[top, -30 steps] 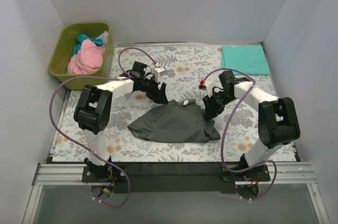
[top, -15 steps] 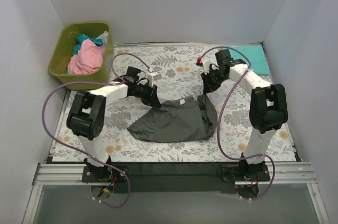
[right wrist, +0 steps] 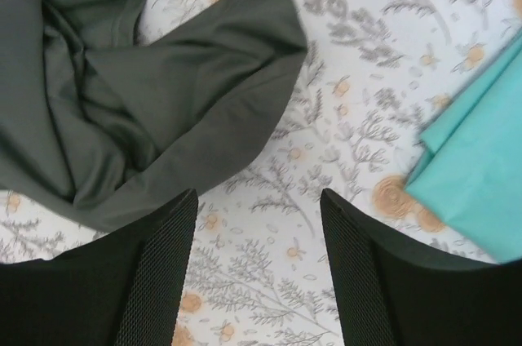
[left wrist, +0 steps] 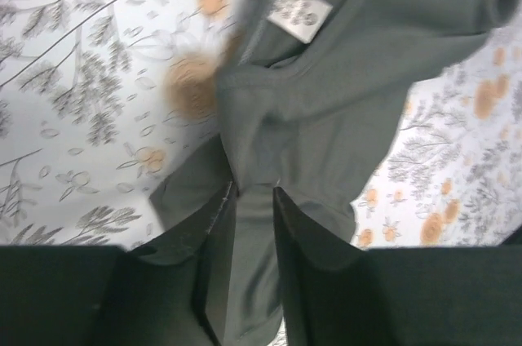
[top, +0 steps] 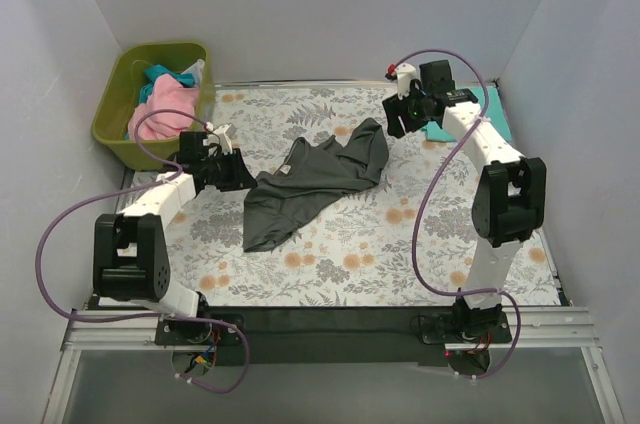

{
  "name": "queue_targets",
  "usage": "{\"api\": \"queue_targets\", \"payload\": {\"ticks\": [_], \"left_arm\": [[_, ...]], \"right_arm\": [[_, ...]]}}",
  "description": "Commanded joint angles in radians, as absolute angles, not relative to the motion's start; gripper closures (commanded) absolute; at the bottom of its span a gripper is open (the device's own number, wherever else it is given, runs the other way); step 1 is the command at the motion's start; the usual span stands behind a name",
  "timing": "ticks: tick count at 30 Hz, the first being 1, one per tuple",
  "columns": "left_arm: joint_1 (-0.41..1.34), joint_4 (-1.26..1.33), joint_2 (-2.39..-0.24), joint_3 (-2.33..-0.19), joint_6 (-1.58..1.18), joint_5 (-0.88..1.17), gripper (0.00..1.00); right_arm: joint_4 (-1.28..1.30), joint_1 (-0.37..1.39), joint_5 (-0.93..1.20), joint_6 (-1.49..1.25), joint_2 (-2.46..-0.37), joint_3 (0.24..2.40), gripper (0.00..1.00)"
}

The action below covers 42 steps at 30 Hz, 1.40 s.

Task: Fold and stack the t-shirts
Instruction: Move the tshirt to the center of the board, then flatten the tshirt out

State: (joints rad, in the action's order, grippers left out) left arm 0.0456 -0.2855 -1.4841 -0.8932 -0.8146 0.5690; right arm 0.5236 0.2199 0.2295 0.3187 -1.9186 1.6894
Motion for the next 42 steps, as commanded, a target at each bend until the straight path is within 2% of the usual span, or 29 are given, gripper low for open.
{"api": "queue_targets", "payload": {"ticks": [1, 5, 9, 13, 17, 21, 23, 24, 25, 26, 28, 29, 33, 34, 36, 37, 39, 40, 42], "left_arm": [[0.018, -0.351, -1.488, -0.942, -0.798, 0.478, 0.74], [0.023, -0.445, -1.405, -0.937, -0.577, 0.563, 0.47], [0.026, -0.523, -1.341, -0.894, -0.434, 0.532, 0.45], [0.026, -0.448, -1.347, -0.868, -0.504, 0.503, 0.46], [0.026, -0.382, -1.539, -0.942, -0.511, 0.497, 0.44], [0.028, -0.394, -1.644, -1.029, -0.477, 0.651, 0.41], [0.035, -0.402, -1.676, -1.066, -0.485, 0.704, 0.41], [0.043, -0.409, -1.704, -1.081, -0.486, 0.733, 0.46], [0.066, -0.431, -1.712, -1.101, -0.485, 0.748, 0.55], [0.081, -0.44, -1.713, -1.132, -0.486, 0.771, 0.77], [0.159, -0.434, -1.683, -1.158, -0.526, 0.814, 0.89], [0.199, -0.43, -1.666, -1.185, -0.54, 0.824, 0.97], [0.45, -0.37, -1.664, -1.299, -0.672, 0.833, 1.0], [0.556, -0.37, -1.708, -1.339, -0.704, 0.833, 1.0], [0.648, -0.379, -1.761, -1.434, -0.716, 0.804, 1.0], [0.719, -0.393, -1.787, -1.456, -0.712, 0.805, 0.96], [0.771, -0.408, -1.856, -1.494, -0.692, 0.792, 0.83], [0.807, -0.438, -1.873, -1.531, -0.678, 0.784, 0.68], [0.815, -0.463, -1.887, -1.563, -0.649, 0.772, 0.62]], "right_arm": [[0.586, 0.225, 0.3, 0.336, -1.792, 1.538, 0.43], [0.598, 0.241, 0.419, 0.339, -1.677, 1.364, 0.55], [0.595, 0.268, 0.52, 0.341, -1.64, 1.281, 0.59], [0.589, 0.343, 0.543, 0.308, -1.678, 1.345, 0.64], [0.594, 0.371, 0.577, 0.249, -1.776, 1.452, 0.67], [0.6, 0.364, 0.54, 0.239, -1.789, 1.453, 0.64], [0.607, 0.341, 0.548, 0.242, -1.773, 1.437, 0.58], [0.614, 0.316, 0.552, 0.242, -1.766, 1.422, 0.57], [0.623, 0.299, 0.563, 0.251, -1.749, 1.414, 0.54], [0.643, 0.282, 0.575, 0.256, -1.738, 1.407, 0.51], [0.672, 0.221, 0.587, 0.273, -1.706, 1.39, 0.48], [0.701, 0.198, 0.603, 0.29, -1.697, 1.387, 0.47], [0.788, 0.045, 0.647, 0.334, -1.675, 1.387, 0.46], [0.805, 0.023, 0.65, 0.345, -1.672, 1.39, 0.46], [0.853, -0.042, 0.663, 0.368, -1.664, 1.384, 0.46], [0.87, -0.061, 0.666, 0.374, -1.658, 1.381, 0.45], [0.894, -0.11, 0.672, 0.397, -1.652, 1.365, 0.45], [0.916, -0.127, 0.67, 0.405, -1.649, 1.361, 0.45], [0.937, -0.17, 0.664, 0.435, -1.646, 1.353, 0.45]]}}
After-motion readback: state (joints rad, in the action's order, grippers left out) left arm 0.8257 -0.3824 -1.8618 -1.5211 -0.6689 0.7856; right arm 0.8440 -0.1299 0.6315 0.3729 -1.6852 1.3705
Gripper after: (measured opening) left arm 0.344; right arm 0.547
